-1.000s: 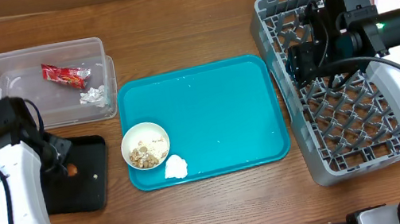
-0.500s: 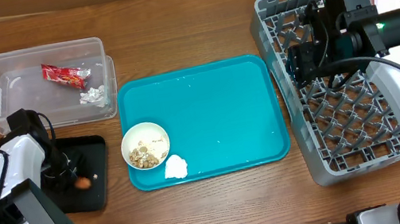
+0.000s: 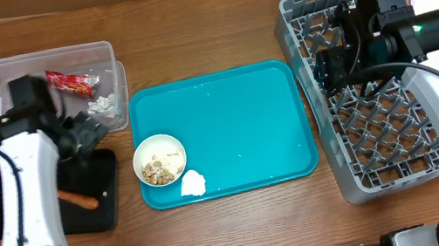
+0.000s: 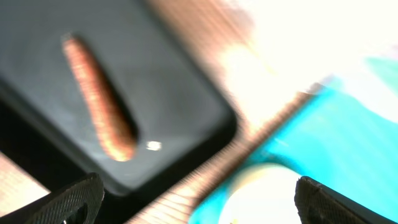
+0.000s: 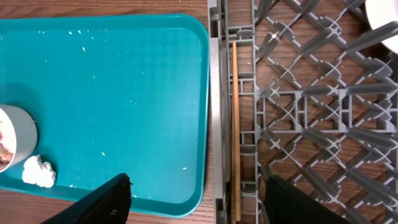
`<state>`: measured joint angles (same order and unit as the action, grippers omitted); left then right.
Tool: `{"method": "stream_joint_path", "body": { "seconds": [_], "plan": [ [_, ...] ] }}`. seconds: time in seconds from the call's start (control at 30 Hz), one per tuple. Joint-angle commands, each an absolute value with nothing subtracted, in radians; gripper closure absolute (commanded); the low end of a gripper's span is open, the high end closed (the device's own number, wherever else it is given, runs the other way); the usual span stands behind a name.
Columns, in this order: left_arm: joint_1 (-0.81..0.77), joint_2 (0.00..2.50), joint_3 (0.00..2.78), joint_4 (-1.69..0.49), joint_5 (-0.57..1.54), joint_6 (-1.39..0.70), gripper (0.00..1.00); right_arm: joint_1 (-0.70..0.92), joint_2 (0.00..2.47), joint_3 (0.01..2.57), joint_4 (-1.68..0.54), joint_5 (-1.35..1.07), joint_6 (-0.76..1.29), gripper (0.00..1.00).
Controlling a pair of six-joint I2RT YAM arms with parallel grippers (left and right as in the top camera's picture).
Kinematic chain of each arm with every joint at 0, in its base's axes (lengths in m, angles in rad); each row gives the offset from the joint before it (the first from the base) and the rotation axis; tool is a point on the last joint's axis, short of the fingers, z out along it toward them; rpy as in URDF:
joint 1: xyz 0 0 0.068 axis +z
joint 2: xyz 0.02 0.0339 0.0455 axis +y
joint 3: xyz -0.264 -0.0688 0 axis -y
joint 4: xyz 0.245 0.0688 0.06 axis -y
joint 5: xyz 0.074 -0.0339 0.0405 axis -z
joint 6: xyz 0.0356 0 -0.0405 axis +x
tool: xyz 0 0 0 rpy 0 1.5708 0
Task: Sort waste into correct bins and load items into the dishwasher
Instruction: 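Carry the carrot left and release it onto the black tray, then reach the left gripper to the white tissue and grasp it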
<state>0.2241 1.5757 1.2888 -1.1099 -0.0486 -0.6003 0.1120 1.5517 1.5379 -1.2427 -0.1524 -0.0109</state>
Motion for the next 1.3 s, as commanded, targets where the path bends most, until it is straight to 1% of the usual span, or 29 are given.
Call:
{"method": "stream_joint_path", "body": {
  "seconds": [0.0,0.07,0.1,0.27,0.4,0.57,0.67,0.83,1.03,1.27],
  "plan": [
    [0.043,1.486,1.311,-1.110,-0.036,-0.571,0.00,0.111,1.551,1.544,-1.242,-0.150,-0.008,0.29],
    [-0.044,1.483,1.311,-1.110,-0.036,-0.562,0.00,0.111,1.551,1.544,-1.242,-0.150,-0.007,0.29],
    [-0.130,1.486,1.309,-1.111,-0.037,-0.549,0.00,0.111,1.551,1.544,-1.240,-0.150,-0.007,0.29],
    [-0.342,1.504,1.309,-1.111,-0.082,-0.503,0.00,0.111,1.551,1.544,-1.237,-0.151,-0.007,0.28],
    [-0.459,1.512,1.308,-1.114,-0.083,-0.493,0.00,0.111,1.551,1.544,-1.239,-0.151,-0.007,0.28],
    [-0.567,1.515,1.275,-1.115,-0.083,-0.477,0.00,0.111,1.551,1.544,-1.240,-0.151,-0.007,0.28],
    [-0.598,1.517,1.231,-1.103,-0.089,-0.475,0.00,0.111,1.551,1.544,-1.243,-0.151,-0.007,0.29],
    [-0.603,1.517,1.135,-1.066,-0.082,-0.475,0.00,0.111,1.551,1.544,-1.243,-0.151,-0.007,0.28],
    [-0.603,1.517,1.021,-0.962,0.008,-0.415,0.00,0.111,1.551,1.544,-1.243,-0.151,-0.007,0.29],
    [-0.603,1.517,0.960,-0.959,0.011,-0.474,0.00,0.111,1.551,1.544,-1.243,-0.151,-0.007,0.29]
  ]
}}
